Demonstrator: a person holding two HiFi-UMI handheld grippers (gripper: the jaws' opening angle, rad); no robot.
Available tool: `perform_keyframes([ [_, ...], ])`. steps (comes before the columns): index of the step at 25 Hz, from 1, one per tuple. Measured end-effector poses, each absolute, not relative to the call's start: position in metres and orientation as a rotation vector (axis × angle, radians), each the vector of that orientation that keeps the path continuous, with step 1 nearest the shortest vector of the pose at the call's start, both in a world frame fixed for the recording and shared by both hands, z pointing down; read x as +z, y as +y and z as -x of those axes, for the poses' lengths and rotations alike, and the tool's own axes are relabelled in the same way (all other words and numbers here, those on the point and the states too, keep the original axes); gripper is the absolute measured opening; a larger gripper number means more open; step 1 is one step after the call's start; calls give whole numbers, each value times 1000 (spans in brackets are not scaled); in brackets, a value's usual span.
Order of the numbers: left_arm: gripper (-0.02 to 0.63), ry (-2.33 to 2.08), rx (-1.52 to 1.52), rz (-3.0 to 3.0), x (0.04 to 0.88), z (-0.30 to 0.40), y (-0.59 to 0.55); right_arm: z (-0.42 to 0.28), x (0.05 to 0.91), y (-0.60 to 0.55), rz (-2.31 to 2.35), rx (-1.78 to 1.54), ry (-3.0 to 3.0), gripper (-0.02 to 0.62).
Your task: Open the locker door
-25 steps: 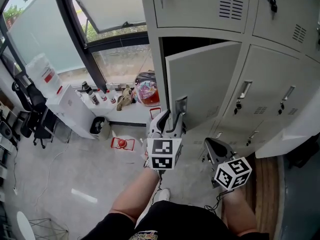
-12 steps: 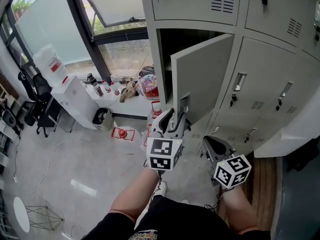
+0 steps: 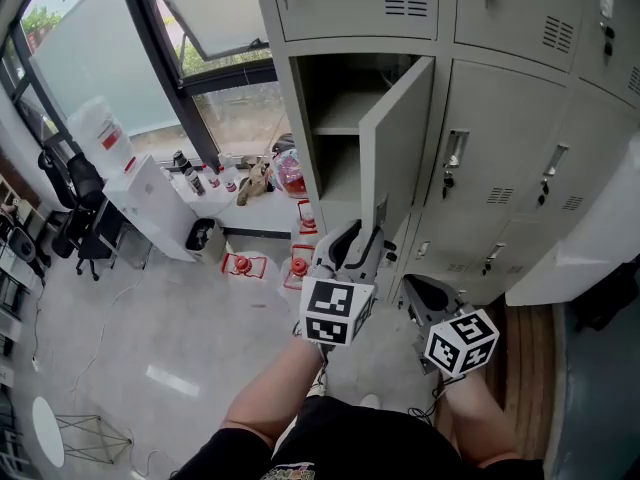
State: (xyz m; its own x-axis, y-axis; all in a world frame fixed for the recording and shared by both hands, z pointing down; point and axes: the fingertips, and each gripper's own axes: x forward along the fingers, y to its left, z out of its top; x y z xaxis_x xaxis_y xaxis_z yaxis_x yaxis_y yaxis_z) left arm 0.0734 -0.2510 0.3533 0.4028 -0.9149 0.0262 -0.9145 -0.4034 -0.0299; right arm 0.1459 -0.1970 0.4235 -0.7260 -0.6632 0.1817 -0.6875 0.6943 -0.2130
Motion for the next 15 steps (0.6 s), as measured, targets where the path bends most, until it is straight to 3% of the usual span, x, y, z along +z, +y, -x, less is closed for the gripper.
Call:
perform_keyframes([
  [3, 95, 1666, -66, 2643, 352, -85, -245, -147, 423, -190, -1133, 407, -2806, 54],
  [15, 92, 1375, -58, 2820, 351, -118, -231, -134, 427, -176, -1320, 443, -2740, 54],
])
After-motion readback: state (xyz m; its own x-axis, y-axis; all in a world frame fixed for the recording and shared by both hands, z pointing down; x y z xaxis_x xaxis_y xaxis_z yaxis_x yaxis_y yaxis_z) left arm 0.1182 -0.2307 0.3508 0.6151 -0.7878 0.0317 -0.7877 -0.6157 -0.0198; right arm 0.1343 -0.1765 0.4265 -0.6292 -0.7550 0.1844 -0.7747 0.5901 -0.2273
